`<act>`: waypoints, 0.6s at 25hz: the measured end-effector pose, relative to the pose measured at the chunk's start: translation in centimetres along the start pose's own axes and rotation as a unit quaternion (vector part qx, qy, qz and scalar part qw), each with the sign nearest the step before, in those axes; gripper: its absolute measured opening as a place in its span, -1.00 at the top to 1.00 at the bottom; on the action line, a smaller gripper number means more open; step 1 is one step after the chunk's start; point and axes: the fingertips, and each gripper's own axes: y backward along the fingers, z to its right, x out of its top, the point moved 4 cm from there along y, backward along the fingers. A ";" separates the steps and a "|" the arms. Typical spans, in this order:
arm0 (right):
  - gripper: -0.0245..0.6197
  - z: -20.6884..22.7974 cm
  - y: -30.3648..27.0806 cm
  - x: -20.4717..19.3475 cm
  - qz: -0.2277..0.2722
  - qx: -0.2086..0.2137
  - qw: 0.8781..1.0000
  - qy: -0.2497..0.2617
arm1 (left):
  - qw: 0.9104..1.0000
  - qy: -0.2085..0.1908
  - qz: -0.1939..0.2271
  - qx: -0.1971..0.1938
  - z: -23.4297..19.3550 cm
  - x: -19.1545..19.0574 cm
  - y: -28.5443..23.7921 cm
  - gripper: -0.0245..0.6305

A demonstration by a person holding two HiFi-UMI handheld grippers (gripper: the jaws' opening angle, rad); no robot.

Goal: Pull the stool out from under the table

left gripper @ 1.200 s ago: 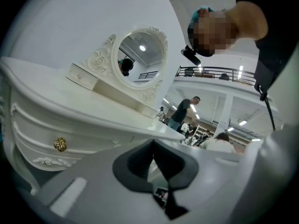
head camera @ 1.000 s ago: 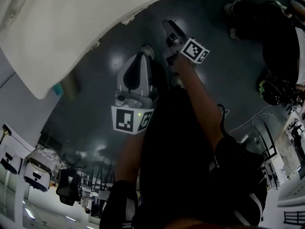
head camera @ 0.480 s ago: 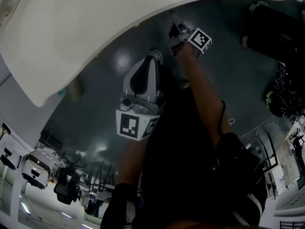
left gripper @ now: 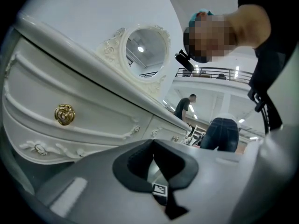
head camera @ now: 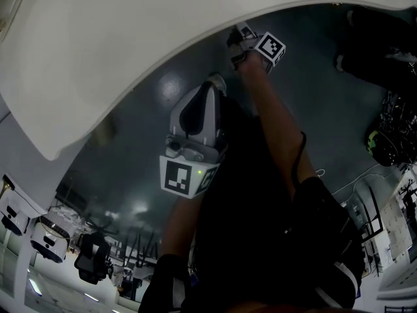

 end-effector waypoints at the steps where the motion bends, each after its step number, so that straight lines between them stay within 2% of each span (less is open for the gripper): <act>1: -0.62 0.1 -0.4 0.0 -0.003 -0.003 1.000 0.005 | 1.000 0.000 0.001 0.002 -0.3 -0.1 0.1 0.90; 5: -0.69 0.3 -1.9 0.5 -0.005 0.009 1.000 0.000 | 1.000 -0.001 0.001 0.008 -0.8 -0.6 0.1 0.90; 12: -0.65 1.1 -2.1 2.0 -0.005 0.007 1.000 -0.021 | 1.000 0.000 -0.002 0.009 -0.2 -0.9 -0.2 0.90; 15: -0.77 1.4 -2.4 2.2 -0.005 0.016 1.000 -0.023 | 1.000 0.000 -0.005 0.009 0.0 -1.1 -0.1 0.90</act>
